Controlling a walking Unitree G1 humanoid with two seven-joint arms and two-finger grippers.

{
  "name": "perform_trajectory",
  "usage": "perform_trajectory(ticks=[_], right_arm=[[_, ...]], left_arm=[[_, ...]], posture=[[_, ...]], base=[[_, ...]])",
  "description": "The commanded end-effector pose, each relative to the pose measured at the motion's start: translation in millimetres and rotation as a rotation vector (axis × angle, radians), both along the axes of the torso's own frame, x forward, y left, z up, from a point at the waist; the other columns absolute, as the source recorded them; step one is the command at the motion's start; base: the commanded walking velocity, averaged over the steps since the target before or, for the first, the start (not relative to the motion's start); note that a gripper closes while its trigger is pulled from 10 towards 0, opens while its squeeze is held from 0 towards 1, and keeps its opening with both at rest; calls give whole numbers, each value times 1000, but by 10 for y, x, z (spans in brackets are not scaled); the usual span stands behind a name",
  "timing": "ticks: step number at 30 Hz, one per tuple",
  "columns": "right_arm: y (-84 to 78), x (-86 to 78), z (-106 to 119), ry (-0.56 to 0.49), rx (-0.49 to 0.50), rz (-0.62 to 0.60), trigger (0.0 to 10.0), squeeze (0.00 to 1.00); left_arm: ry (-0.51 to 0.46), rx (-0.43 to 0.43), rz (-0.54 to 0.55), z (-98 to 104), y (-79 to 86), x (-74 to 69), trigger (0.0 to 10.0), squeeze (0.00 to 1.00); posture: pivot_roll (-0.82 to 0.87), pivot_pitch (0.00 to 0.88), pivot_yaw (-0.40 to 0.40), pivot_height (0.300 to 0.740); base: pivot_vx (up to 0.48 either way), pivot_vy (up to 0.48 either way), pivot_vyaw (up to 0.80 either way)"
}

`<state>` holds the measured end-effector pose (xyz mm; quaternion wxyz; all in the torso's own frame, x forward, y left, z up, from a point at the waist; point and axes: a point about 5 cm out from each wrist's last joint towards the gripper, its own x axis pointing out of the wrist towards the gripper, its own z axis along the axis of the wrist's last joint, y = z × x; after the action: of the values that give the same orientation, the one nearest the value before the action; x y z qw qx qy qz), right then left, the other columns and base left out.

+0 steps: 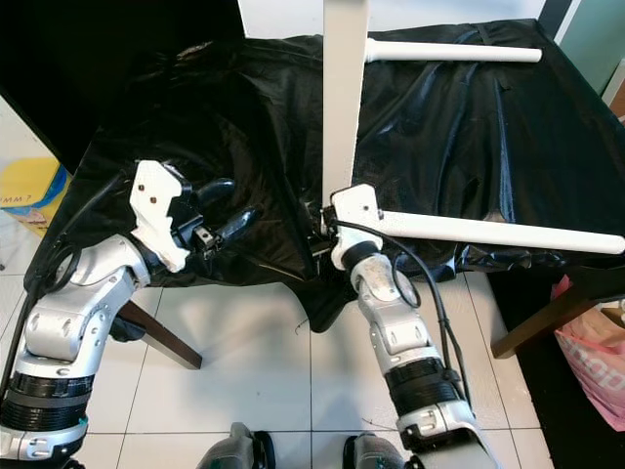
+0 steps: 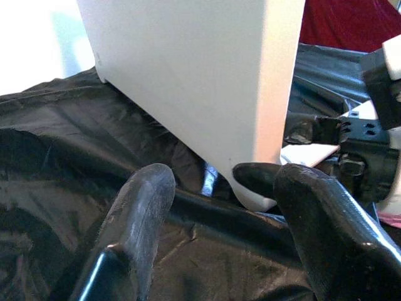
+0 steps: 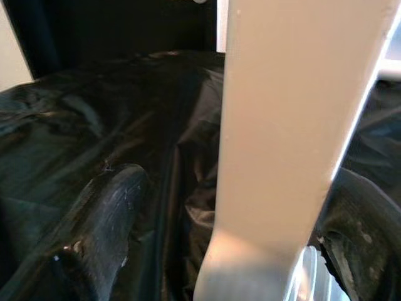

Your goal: Building children table

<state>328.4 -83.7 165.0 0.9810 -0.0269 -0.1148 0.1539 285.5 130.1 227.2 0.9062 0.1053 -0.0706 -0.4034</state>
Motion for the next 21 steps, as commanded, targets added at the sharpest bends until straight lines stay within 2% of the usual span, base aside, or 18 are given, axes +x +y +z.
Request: perform_trajectory(ticks=[1,3,4,8,13,18,21], right_arm=[[32,37,-1,-1,6,-40,10000,0],[53,61,8,-1,11,-75,10000,0],[76,99,19,1,21,-136,10000,0],[86,137,21,8,34,-200,10000,0],[105,161,39,-6,25,-236,10000,0],[180,251,100,-22,46,-309,10000,0],[236,288,116,-8,58,-307,10000,0]], left_arm=[[6,27,-40,-7,-17,-45,10000,0],[7,28,-38,-6,-14,-47,10000,0],[9,30,-35,-8,-6,-50,10000,0],[11,31,-32,-9,2,-53,10000,0],[12,32,-31,-8,5,-55,10000,0],[15,35,-27,1,15,-44,10000,0],[14,35,-26,5,19,-43,10000,0]], posture=[[3,116,27,740],[6,116,25,740],[6,117,26,740],[5,119,28,740],[4,120,32,740],[7,125,37,740],[8,125,37,740]], base=[[0,0,0],[0,0,0],[0,0,0],[0,0,0],[0,0,0],[0,0,0],[0,0,0]])
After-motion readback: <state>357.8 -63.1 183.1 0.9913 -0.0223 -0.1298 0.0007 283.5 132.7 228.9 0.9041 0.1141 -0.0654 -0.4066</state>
